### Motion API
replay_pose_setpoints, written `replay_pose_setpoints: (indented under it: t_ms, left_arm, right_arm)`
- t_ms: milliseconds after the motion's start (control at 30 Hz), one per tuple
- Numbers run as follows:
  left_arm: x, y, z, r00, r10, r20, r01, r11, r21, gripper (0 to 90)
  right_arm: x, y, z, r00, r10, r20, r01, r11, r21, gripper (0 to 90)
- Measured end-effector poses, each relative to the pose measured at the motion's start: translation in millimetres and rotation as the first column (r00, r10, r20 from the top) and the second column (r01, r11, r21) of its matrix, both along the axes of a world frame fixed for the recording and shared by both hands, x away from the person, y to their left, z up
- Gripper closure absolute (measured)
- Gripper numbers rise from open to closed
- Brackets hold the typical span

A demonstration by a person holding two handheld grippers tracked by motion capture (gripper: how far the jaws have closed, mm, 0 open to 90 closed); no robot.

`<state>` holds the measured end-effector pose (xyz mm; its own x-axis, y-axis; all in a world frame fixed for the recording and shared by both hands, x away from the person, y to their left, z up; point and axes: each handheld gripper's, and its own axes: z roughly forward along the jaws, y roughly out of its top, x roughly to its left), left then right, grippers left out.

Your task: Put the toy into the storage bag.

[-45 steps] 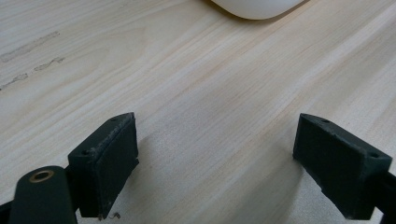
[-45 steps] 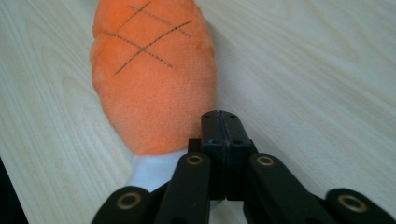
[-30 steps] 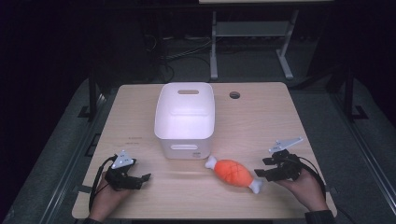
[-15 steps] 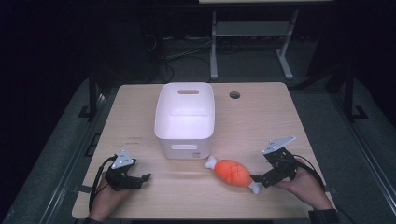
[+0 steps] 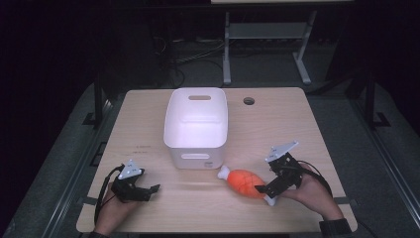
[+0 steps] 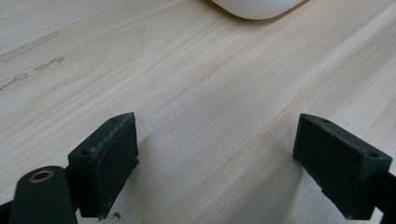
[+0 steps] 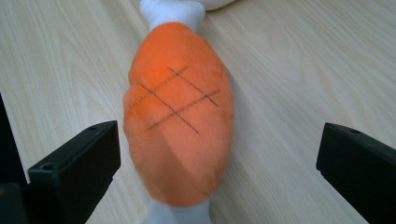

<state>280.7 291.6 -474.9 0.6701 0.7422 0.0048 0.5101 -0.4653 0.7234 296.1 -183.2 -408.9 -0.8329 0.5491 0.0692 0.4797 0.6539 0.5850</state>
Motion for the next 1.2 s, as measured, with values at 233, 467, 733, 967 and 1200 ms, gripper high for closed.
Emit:
replay_pose_setpoints:
  t_ms: [233, 467, 733, 967, 1200]
  left_arm:
    - [0.0, -0.2, -0.1, 1.0000, 0.002, 0.000, -0.002, 1.0000, -0.003, 13.0]
    - [0.0, -0.1, -0.1, 1.0000, 0.001, 0.000, -0.001, 1.0000, -0.001, 13.0]
    - [0.1, 0.3, 0.2, 1.0000, -0.003, -0.001, 0.003, 1.0000, 0.004, 13.0]
    - [-0.1, 0.2, 0.1, 1.0000, -0.001, -0.002, 0.001, 1.0000, 0.002, 13.0]
    - [-0.1, 0.1, 0.1, 1.0000, -0.001, -0.002, 0.001, 1.0000, 0.002, 13.0]
  right_arm:
    - [3.0, 16.5, -3.0, 0.9992, 0.038, -0.015, -0.038, 0.999, -0.009, 0.0]
    - [7.7, 28.4, -6.4, 0.9973, 0.068, -0.026, -0.069, 0.998, -0.012, 0.0]
    - [14.1, 40.9, -16.6, 0.9942, 0.094, -0.052, -0.095, 0.995, -0.028, 0.0]
    - [18.6, 50.9, -32.7, 0.9899, 0.110, -0.089, -0.115, 0.992, -0.056, 0.0]
    - [19.1, 55.5, -41.0, 0.9866, 0.125, -0.105, -0.134, 0.988, -0.077, 0.0]
